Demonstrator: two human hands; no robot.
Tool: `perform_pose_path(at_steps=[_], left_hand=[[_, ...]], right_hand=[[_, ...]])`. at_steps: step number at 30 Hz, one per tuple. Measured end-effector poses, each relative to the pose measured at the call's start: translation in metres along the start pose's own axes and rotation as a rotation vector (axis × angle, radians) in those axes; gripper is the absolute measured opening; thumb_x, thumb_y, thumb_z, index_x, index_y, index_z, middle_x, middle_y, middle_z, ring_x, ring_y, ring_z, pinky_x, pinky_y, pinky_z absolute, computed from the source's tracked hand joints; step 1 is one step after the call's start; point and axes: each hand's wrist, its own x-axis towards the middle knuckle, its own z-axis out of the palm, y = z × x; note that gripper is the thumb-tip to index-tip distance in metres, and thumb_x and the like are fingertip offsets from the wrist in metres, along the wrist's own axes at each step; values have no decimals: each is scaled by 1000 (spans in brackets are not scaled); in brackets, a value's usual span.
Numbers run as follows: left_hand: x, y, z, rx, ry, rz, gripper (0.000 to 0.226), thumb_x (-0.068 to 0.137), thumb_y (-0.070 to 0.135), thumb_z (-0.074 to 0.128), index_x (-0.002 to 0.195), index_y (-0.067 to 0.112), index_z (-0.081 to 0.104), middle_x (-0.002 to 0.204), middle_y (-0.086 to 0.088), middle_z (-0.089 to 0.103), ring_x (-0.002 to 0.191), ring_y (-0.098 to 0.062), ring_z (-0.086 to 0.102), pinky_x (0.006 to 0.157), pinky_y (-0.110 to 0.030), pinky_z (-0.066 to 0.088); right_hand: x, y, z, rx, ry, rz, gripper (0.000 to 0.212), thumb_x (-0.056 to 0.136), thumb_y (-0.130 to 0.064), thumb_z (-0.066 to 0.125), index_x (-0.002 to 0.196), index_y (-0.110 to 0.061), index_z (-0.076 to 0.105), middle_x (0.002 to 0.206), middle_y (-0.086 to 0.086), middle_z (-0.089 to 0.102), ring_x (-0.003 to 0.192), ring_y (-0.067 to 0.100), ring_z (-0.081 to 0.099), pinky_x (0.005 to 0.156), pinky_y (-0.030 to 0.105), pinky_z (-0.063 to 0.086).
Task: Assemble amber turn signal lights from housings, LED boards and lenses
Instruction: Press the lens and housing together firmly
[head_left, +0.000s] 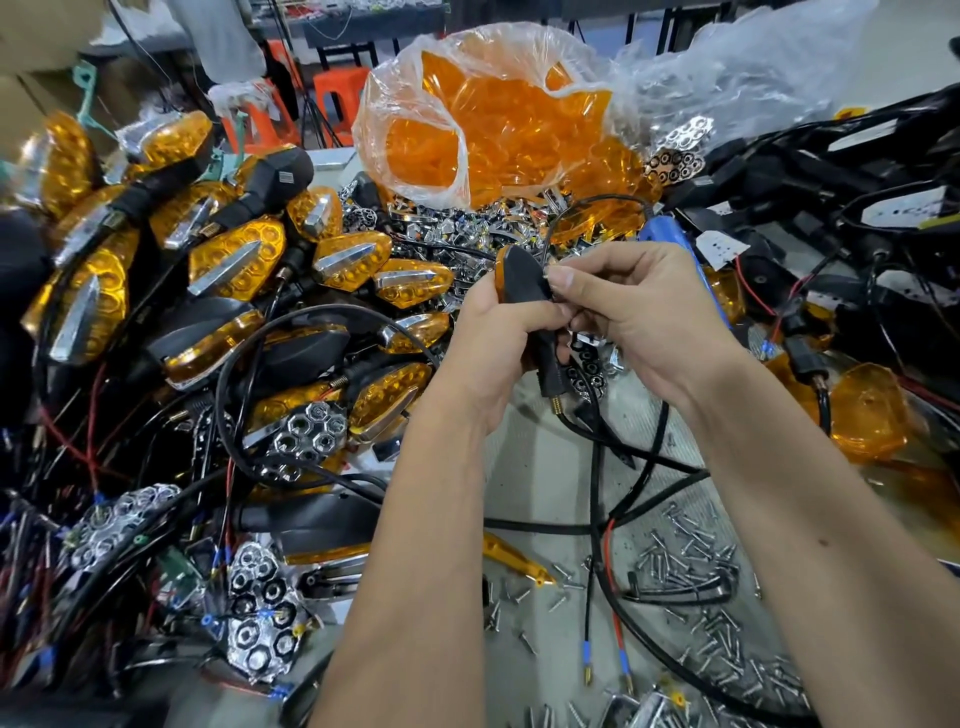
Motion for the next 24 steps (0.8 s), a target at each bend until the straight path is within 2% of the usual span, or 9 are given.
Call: perform_pose_path(at_steps=[3,7,15,19,22,24], left_hand=[[-1,1,0,-17,-3,-1,27,84,-9,62,109,1,62,81,-12,62,70,-21,59,57,-31,50],[-2,3,0,-41,-33,-11,27,83,-10,62,108,2,62,76,-10,63,66,-21,58,56,-31,50],[-4,3,1,-78,-60,-48,32,78,-7,64,108,4,62,76,-12,65,64,-22,58,55,-32,50],[-5,2,2,-96,-60,-88,36,75,-6,65,109,3,59,78,-10,65,64,-21,59,53,-31,50],[-7,4,4,-105,-67,-107,38,71,-5,66,107,2,57,79,-10,64,61,-20,59,51,-30,49],[-8,5,5,-116,-71,-115,41,68,-5,67,106,3,53,78,-9,62,59,-19,57,49,-29,47]], right_hand=[[0,0,3,-40,15,-17,19,89,0,77,76,-14,80,68,4,73,54,13,62,51,21,52],[-1,-1,4,29,30,30,19,89,-2,76,74,-13,79,63,6,69,50,15,57,47,22,51],[-1,-4,1,81,12,144,9,88,-5,76,80,-6,73,69,7,66,56,16,54,49,22,50],[-1,-4,-1,75,-27,200,17,87,-5,77,74,-10,67,70,9,60,53,15,53,45,22,48],[-1,-7,-1,105,-10,208,19,88,-15,78,75,-14,65,67,5,54,53,11,47,47,21,46],[0,-8,-3,48,103,146,25,90,-25,79,73,-15,64,65,2,53,51,10,45,48,23,45]])
